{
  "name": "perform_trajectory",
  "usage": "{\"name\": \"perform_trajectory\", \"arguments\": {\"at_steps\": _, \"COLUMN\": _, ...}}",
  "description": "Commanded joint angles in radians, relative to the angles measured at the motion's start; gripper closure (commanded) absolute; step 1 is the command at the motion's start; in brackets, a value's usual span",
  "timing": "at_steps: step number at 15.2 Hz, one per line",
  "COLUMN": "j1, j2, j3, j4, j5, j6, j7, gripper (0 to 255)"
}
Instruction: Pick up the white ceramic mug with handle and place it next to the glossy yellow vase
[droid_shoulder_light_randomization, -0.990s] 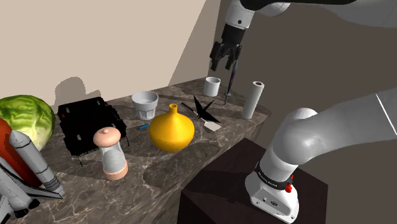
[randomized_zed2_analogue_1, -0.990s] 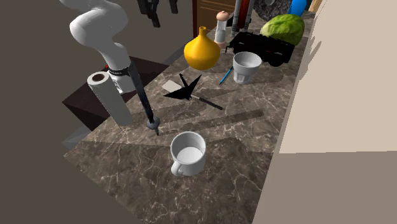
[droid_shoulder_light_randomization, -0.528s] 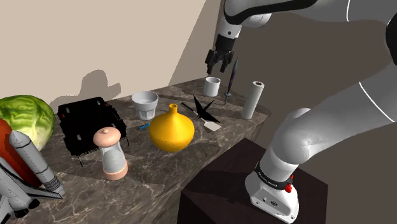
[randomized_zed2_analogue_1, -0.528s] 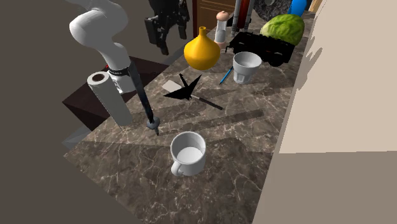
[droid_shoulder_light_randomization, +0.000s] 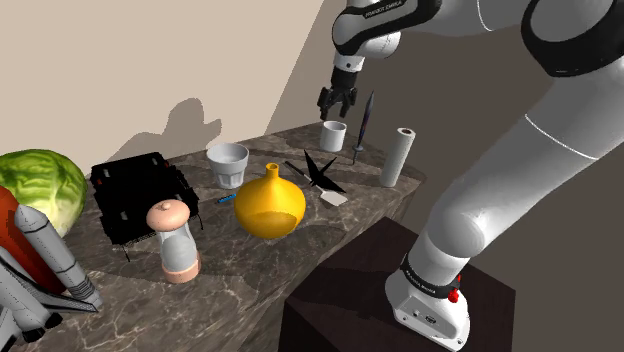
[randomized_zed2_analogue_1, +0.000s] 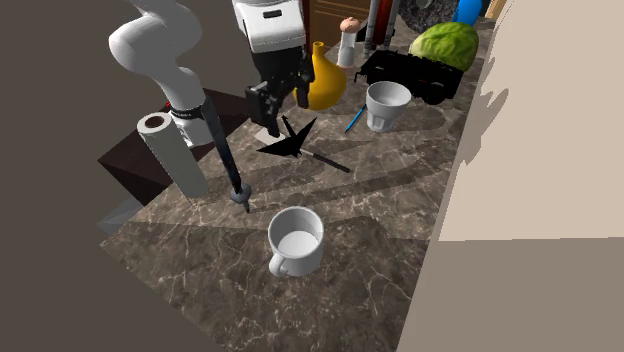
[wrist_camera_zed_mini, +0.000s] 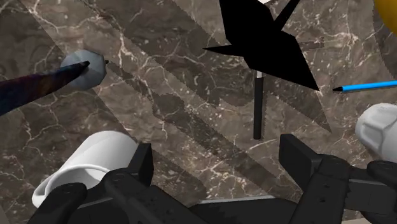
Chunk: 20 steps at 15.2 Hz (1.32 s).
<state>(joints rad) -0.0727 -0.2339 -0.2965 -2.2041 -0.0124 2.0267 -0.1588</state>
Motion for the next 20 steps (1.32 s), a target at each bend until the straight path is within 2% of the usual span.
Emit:
{"name": "perform_trajectory", "arguments": {"at_steps": 1, "j1": -0.005, "j2": 0.077, "j3": -0.021, "j4": 0.045, "j5": 0.013, "j6": 0.027, "j7": -0.031, "gripper": 0}}
{"name": "perform_trajectory", "arguments": {"at_steps": 12, "j1": -0.074, "j2": 0.481, "j3": -0.077, "j4": 0.353, "j5": 0.133, "j6": 0.09, "j7": -0.184, "gripper": 0}}
{"name": "perform_trajectory", "arguments": {"at_steps": 20, "j1": -0.081, "j2": 0.53, "j3": -0.068, "j4": 0.312, "j5": 0.158, "j6": 0.177, "j7": -0.201, "gripper": 0}}
